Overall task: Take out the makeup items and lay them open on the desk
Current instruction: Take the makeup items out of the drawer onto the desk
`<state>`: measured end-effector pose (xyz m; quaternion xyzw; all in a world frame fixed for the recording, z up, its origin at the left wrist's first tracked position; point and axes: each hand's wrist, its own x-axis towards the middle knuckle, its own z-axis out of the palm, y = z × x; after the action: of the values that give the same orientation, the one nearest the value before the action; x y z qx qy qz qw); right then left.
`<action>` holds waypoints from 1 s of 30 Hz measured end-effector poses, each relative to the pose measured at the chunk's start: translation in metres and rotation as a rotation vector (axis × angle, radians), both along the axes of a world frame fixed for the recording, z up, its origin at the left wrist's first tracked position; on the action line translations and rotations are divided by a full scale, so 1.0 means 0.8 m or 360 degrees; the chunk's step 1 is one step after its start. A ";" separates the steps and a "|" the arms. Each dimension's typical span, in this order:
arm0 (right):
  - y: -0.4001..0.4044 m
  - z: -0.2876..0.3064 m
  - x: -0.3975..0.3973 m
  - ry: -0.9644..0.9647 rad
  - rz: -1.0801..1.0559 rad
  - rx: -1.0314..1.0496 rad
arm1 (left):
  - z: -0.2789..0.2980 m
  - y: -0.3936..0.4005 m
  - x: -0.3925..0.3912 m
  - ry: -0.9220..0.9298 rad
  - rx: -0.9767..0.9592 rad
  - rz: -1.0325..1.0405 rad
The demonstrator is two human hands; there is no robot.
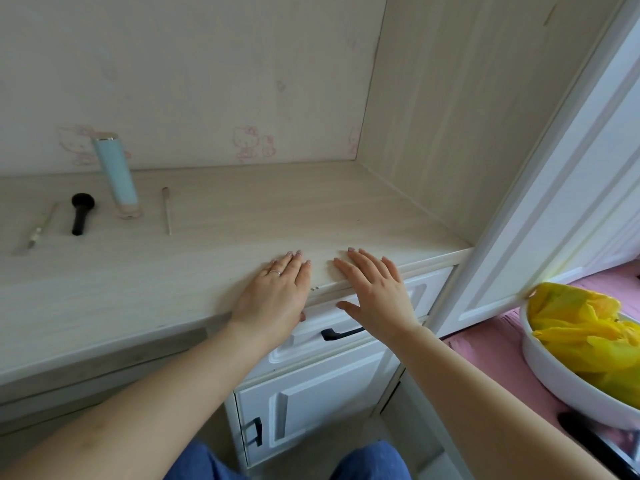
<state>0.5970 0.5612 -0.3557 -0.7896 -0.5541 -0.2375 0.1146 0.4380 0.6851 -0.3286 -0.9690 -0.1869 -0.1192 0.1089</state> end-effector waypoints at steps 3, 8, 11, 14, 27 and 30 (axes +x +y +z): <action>0.001 -0.001 0.000 0.0013 -0.0015 -0.0012 | 0.003 -0.004 -0.001 0.0007 -0.0062 0.0016; -0.004 0.016 -0.003 0.0306 0.0022 -0.0095 | 0.021 -0.008 -0.005 -0.0106 -0.0488 -0.0066; -0.001 0.043 -0.006 0.0676 0.0050 -0.0027 | 0.035 0.002 -0.007 -0.0514 -0.1013 -0.0113; 0.011 0.067 0.004 0.1052 0.0167 -0.0094 | 0.041 0.031 -0.001 -0.0725 -0.1574 -0.0111; 0.177 0.161 0.073 0.1998 0.0500 0.0018 | 0.121 0.164 0.062 -0.0833 -0.2193 0.0228; 0.187 0.207 0.067 0.2084 0.0444 0.0014 | 0.175 0.169 0.049 -0.0873 -0.2217 0.0327</action>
<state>0.6504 0.7108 -0.1902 -0.6912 -0.4662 0.3055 0.4600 0.4769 0.8202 -0.1888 -0.7271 -0.3288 -0.1997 -0.5686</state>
